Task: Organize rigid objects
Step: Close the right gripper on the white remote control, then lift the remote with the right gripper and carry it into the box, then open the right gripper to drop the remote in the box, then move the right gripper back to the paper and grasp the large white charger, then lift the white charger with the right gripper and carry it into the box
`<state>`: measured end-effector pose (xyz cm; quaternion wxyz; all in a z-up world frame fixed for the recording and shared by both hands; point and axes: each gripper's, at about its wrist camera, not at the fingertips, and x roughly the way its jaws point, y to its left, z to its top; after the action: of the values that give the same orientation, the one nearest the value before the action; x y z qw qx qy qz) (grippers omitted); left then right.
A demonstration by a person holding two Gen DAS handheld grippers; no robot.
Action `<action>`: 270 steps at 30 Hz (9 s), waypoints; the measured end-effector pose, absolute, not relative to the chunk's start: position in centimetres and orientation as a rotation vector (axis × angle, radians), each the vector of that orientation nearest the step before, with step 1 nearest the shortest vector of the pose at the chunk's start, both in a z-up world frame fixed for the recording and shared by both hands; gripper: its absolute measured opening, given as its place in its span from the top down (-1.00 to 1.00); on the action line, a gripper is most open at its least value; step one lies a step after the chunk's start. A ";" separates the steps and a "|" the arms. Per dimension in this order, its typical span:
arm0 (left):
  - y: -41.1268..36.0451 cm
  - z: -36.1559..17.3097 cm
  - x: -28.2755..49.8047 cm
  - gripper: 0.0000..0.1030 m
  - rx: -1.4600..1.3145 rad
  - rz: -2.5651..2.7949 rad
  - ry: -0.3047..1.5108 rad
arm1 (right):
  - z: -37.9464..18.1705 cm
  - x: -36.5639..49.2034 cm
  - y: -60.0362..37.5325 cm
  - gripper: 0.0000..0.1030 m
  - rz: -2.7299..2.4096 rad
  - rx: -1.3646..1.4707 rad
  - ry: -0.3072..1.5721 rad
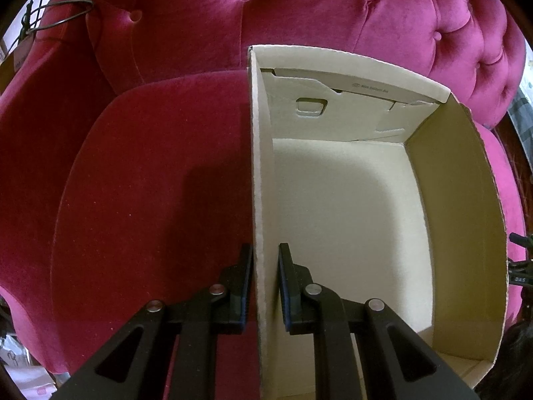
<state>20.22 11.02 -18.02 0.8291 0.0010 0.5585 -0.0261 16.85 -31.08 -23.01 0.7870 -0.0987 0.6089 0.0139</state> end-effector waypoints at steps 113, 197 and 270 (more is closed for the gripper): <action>11.8 -18.0 20.1 0.70 -0.019 -0.066 1.182 | -10.7 20.5 -5.7 0.04 0.266 -0.188 1.182; 12.1 -17.9 20.1 0.70 -0.016 -0.069 1.180 | -9.4 23.9 -7.5 -1.00 0.235 -0.120 1.165; 11.9 -17.8 20.0 0.70 -0.010 -0.063 1.182 | -23.0 22.0 -19.9 0.11 0.040 -0.080 1.329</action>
<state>20.02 11.90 -17.82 0.8300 -0.0049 0.5570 -0.0296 22.00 -19.90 -22.97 0.7864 -0.0372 0.6163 0.0188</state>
